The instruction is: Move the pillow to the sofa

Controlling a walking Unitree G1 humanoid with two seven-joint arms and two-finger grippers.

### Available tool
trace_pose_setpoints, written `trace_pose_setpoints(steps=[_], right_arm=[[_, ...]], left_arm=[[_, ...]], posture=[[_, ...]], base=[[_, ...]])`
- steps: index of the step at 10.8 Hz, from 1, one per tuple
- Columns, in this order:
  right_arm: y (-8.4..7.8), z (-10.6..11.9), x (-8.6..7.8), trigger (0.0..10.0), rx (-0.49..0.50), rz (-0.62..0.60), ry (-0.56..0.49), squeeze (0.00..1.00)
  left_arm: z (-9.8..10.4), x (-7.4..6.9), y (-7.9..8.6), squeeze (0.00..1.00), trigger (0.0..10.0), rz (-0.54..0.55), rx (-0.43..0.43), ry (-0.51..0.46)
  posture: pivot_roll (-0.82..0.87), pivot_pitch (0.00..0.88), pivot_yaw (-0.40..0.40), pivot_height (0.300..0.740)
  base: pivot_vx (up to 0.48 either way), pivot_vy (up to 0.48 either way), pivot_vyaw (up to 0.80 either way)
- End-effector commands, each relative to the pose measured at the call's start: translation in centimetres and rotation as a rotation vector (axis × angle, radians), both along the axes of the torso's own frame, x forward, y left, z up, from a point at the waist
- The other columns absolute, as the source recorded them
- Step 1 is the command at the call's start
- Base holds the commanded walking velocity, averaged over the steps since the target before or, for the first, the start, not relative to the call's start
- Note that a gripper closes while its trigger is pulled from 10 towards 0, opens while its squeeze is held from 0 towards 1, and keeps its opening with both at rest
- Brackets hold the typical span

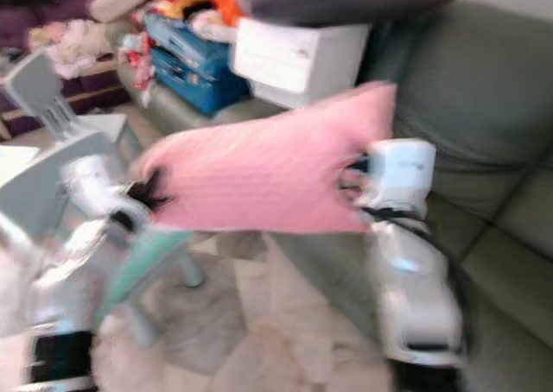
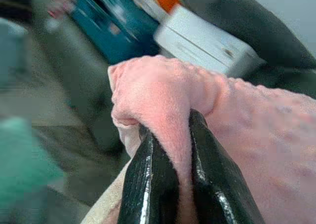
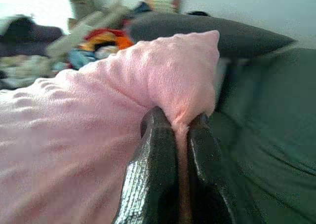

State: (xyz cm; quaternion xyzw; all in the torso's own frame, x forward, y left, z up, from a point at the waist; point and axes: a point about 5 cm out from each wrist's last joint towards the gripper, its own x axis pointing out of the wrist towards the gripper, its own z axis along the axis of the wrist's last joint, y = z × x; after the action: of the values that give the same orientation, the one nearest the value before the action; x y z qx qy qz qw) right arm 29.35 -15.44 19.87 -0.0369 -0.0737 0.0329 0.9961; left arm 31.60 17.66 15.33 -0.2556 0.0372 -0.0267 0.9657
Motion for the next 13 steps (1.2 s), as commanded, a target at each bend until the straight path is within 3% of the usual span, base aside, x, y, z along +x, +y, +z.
trace_pose_setpoints(steps=[1,7,10,13], right_arm=[[-0.94,0.81,-0.05,10.0,-0.01,-0.04,-0.038,0.0],[-0.89,0.79,0.0,10.0,-0.008,-0.042,-0.038,0.0],[-0.92,0.77,-0.08,10.0,-0.006,-0.046,-0.035,0.0],[-1.02,0.61,-0.03,10.0,0.002,-0.053,-0.02,0.0]], left_arm=[[0.34,0.12,-0.87,0.0,10.0,-0.026,-0.002,-0.011],[0.32,-0.01,-1.35,0.0,10.0,-0.055,-0.016,-0.013],[0.33,-0.09,-1.63,0.0,10.0,-0.073,0.003,-0.017],[0.33,-0.06,-1.36,0.0,10.0,-0.054,0.009,-0.031]], posture=[[-0.2,0.0,0.017,0.74],[-0.2,0.0,0.02,0.74],[-0.2,0.0,0.02,0.74],[-0.2,0.0,0.018,0.74]], base=[[0.0,0.48,0.0],[0.0,0.48,0.0],[0.0,0.0,0.0],[0.0,0.0,-0.67]])
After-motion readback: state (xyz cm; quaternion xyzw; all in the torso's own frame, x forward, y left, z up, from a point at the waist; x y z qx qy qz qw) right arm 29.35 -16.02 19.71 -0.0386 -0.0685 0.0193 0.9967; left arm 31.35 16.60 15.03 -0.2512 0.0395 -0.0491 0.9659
